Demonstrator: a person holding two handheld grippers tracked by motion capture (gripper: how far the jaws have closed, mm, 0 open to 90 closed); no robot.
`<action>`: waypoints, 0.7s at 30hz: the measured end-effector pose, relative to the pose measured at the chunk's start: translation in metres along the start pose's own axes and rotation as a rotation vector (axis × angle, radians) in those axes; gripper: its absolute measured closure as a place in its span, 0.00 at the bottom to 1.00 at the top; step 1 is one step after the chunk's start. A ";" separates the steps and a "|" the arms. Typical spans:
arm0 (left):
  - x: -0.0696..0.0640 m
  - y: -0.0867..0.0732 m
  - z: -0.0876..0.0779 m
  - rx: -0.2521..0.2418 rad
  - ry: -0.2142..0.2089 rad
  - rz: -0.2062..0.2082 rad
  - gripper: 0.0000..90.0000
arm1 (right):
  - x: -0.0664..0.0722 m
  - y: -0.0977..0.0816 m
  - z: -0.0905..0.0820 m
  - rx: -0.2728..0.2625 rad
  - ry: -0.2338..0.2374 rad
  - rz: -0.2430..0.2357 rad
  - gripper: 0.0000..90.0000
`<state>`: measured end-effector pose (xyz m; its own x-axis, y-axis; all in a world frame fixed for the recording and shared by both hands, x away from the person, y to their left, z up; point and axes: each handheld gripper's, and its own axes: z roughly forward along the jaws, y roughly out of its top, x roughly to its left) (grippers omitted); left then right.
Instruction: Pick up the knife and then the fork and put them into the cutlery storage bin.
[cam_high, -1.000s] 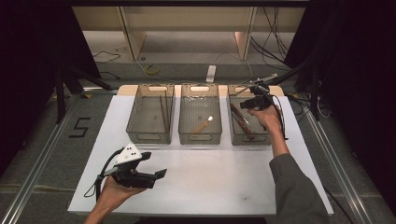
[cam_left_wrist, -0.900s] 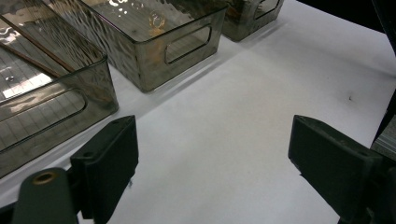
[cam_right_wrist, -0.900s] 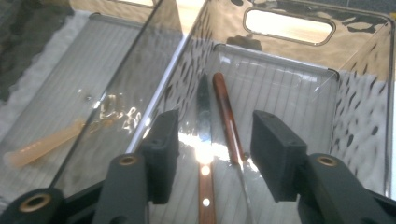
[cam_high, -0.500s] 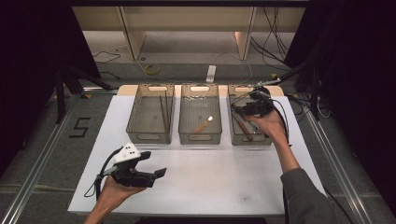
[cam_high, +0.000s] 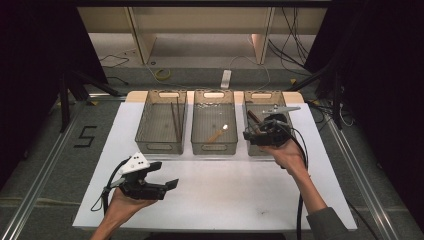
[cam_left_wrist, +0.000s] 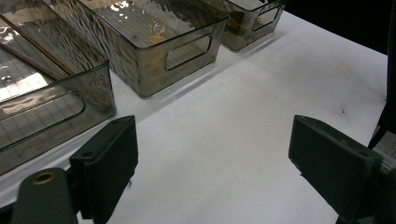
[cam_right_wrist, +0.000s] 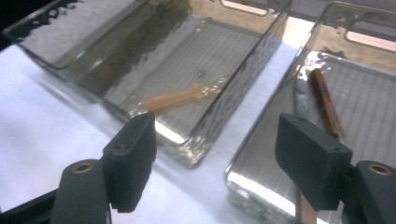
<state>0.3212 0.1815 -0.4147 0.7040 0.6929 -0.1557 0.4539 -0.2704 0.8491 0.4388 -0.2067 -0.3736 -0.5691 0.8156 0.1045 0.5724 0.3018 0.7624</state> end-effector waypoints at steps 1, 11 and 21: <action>0.000 0.000 0.000 0.000 -0.001 0.002 0.17 | 0.002 -0.003 -0.002 -0.008 0.002 -0.003 0.33; 0.003 0.001 0.003 -0.001 -0.007 -0.007 0.17 | 0.018 -0.030 -0.016 -0.080 0.072 -0.008 0.31; 0.003 0.001 0.001 -0.019 -0.011 -0.021 0.17 | 0.031 -0.058 -0.025 -0.116 0.136 -0.001 0.30</action>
<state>0.3246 0.1826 -0.4151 0.7008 0.6905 -0.1789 0.4582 -0.2436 0.8548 0.3738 -0.2111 -0.3986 -0.6486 0.7386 0.1837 0.5048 0.2369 0.8301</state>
